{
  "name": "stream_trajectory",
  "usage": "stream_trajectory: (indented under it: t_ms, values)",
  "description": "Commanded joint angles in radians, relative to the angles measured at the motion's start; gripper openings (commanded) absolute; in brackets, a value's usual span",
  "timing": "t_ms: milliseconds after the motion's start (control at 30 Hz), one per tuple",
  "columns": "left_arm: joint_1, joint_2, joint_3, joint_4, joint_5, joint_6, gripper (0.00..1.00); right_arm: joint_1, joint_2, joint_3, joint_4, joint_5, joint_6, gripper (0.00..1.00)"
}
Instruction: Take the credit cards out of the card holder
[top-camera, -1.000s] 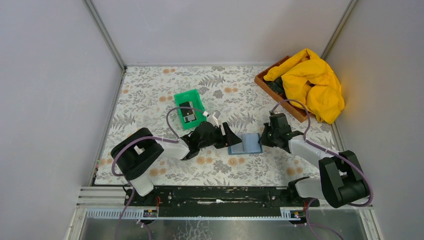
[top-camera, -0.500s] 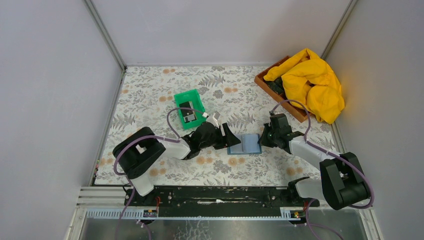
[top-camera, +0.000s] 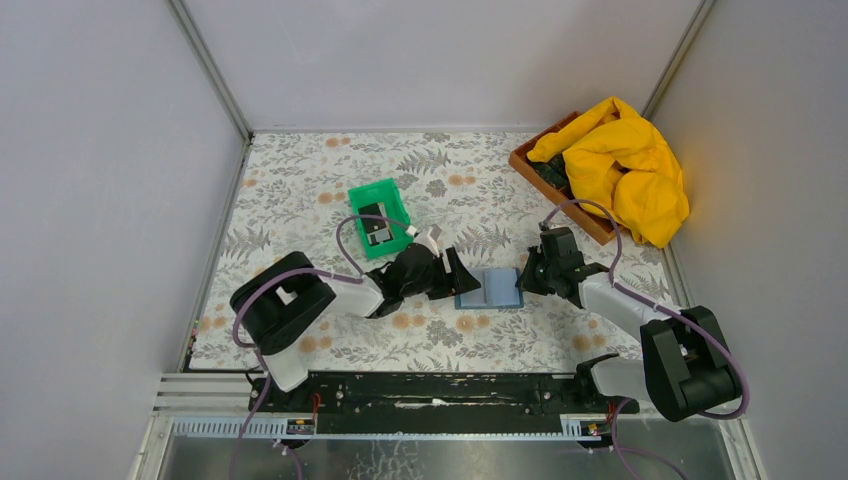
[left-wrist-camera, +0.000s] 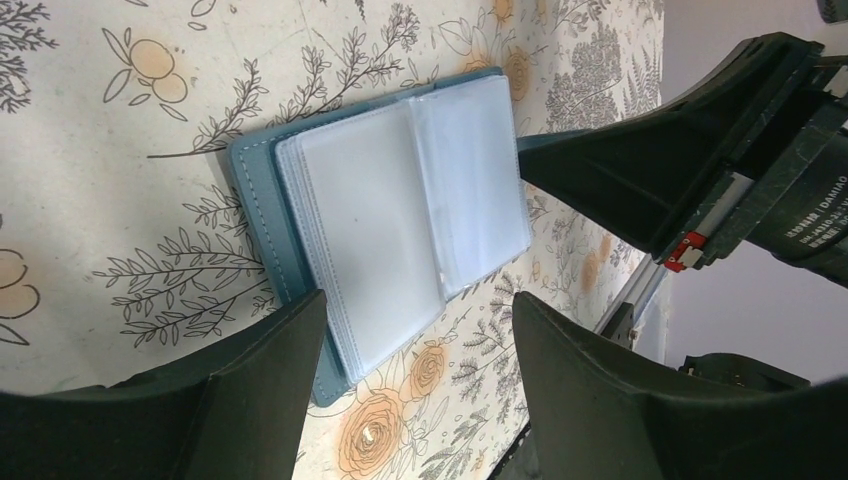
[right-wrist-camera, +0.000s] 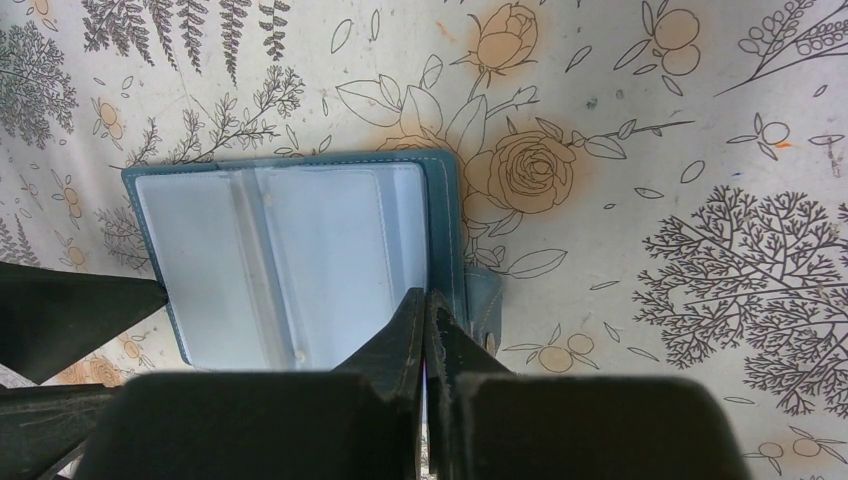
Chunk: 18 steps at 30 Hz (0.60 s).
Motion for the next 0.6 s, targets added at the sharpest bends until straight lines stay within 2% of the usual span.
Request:
stream_trajectory:
  t_ms: [0,567]
  values:
    - [0.004,0.029,0.036,0.012,-0.008,0.022,0.76,0.000,-0.023,-0.003,-0.007,-0.019,-0.004,0.00]
    - [0.004,0.025,0.085,-0.003,0.038,0.034,0.76,0.000,-0.004,-0.025,0.014,-0.024,-0.003,0.00]
